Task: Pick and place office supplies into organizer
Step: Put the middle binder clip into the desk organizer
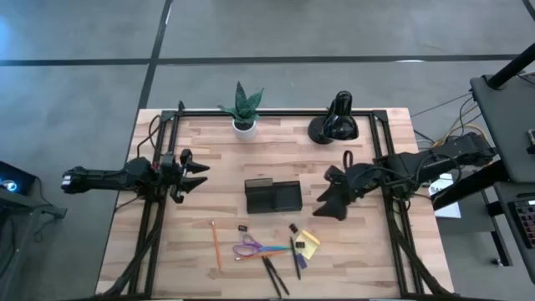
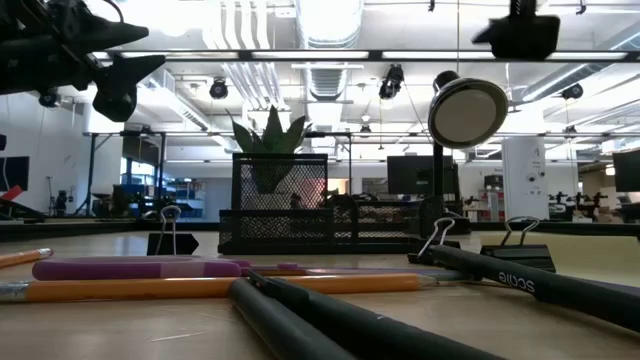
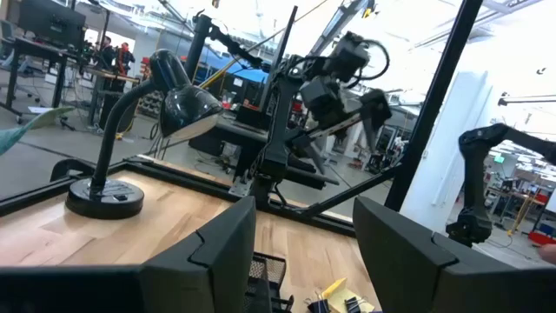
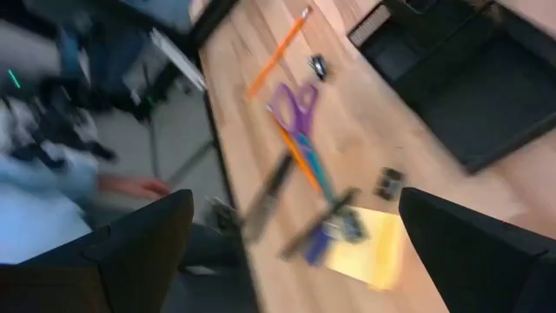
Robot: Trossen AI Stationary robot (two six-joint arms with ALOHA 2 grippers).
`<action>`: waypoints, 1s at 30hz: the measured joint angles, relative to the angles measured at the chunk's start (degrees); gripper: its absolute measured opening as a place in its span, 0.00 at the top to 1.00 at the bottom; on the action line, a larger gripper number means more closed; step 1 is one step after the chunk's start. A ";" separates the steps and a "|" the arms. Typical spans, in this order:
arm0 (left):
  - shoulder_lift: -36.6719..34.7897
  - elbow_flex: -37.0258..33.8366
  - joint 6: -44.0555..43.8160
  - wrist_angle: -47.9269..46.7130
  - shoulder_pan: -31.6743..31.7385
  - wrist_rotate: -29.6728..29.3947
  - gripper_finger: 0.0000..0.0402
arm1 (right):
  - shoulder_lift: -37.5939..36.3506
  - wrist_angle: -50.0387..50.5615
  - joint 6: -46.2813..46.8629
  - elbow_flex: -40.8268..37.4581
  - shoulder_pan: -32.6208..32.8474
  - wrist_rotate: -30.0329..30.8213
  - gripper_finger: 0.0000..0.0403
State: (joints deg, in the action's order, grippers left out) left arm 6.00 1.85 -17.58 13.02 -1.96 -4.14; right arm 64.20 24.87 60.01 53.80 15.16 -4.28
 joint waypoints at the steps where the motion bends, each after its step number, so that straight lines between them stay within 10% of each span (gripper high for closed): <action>1: 0.00 0.00 0.00 -0.09 0.00 -0.02 0.55 | 1.12 0.33 2.01 0.85 -0.14 0.63 0.01; 30: 0.09 0.00 0.00 0.01 0.00 0.00 0.55 | 25.76 6.35 -6.25 5.99 1.06 -11.22 0.01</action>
State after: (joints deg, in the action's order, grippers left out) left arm 6.09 1.85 -17.58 13.02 -1.96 -4.14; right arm 89.96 31.22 53.76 59.79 16.23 -15.51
